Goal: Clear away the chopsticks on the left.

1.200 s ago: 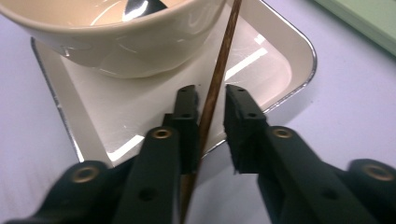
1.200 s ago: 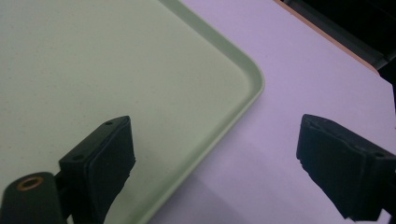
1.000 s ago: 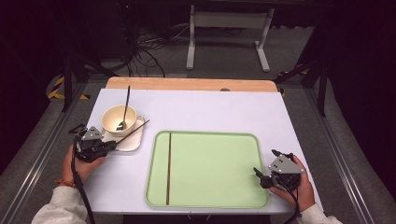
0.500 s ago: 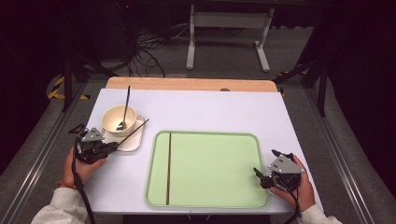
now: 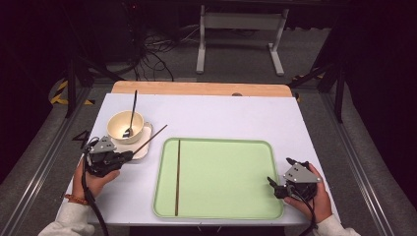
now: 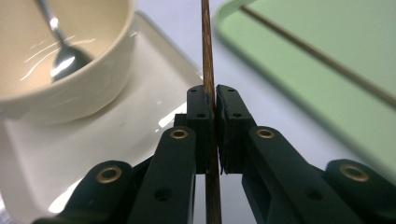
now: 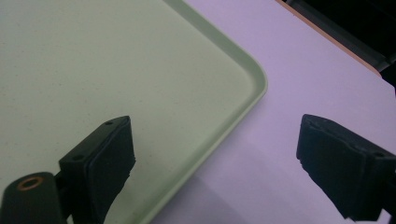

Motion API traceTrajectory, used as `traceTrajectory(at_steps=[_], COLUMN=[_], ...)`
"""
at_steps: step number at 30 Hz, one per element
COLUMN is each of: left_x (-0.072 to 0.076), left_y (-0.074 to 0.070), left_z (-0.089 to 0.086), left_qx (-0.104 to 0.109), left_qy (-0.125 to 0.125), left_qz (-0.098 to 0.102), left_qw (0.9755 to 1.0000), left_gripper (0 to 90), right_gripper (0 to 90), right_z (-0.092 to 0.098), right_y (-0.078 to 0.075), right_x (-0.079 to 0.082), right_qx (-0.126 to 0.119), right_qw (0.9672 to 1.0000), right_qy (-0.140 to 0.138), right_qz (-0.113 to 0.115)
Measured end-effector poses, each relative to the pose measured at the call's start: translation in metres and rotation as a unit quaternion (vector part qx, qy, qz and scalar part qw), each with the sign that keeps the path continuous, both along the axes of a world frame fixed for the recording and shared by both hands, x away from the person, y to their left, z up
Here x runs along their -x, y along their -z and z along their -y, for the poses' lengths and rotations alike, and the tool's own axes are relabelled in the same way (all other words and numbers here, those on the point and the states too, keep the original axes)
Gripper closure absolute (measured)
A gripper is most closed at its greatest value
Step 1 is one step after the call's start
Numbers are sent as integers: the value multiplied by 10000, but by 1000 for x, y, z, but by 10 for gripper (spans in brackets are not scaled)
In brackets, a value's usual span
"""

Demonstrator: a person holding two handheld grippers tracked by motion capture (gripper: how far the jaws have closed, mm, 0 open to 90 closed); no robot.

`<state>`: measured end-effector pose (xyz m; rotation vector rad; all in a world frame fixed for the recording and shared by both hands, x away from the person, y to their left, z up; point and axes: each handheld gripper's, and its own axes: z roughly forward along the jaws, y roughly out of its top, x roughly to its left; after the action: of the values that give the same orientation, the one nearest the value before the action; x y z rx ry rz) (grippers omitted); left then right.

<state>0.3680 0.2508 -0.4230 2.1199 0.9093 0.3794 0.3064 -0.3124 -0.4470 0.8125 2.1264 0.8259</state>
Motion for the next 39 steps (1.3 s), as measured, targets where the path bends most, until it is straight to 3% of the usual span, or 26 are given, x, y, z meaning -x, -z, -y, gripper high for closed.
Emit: traceTrajectory(at_steps=[5,9,12,14,15,19,22,23,25,27,30,39], left_x=[8,14,17,21,21,26,30,32,34,37,41,46], left_y=[-10,-14,-18,-20,-20,-19,-12,-8,-6,-3,-2,9], left_z=[23,54,82,110,110,142,161,171,177,186,195,209], left_qx=[193,236,215,183,183,246,186,180,146,146,121,113], left_qy=[197,380,667,1009,1009,1353,1597,1722,1762,1867,1803,1767], left_qz=[104,139,153,132,132,9,-165,-274,-291,-390,-357,-723], left_qw=[9996,9989,9974,9946,9946,9905,9869,9845,9838,9815,9829,9815], left_gripper=[850,850,850,850,850,850,850,850,850,850,850,849], right_gripper=[117,117,118,117,117,117,117,117,117,117,117,117], right_z=[0,0,-1,-1,-1,0,1,1,1,1,1,4], right_y=[0,1,2,2,2,2,1,1,1,1,1,-1], right_x=[0,-1,-1,-1,-1,-1,-1,-1,-1,-1,-1,-1], right_qx=[6,11,30,40,40,34,11,7,6,9,6,-18], right_qw=[10000,10000,10000,10000,10000,10000,10000,10000,10000,10000,10000,9999], right_qy=[8,0,1,5,5,22,44,52,53,51,49,115], right_qz=[-16,-35,-37,-37,-37,-30,-32,-13,-5,-2,-5,24])
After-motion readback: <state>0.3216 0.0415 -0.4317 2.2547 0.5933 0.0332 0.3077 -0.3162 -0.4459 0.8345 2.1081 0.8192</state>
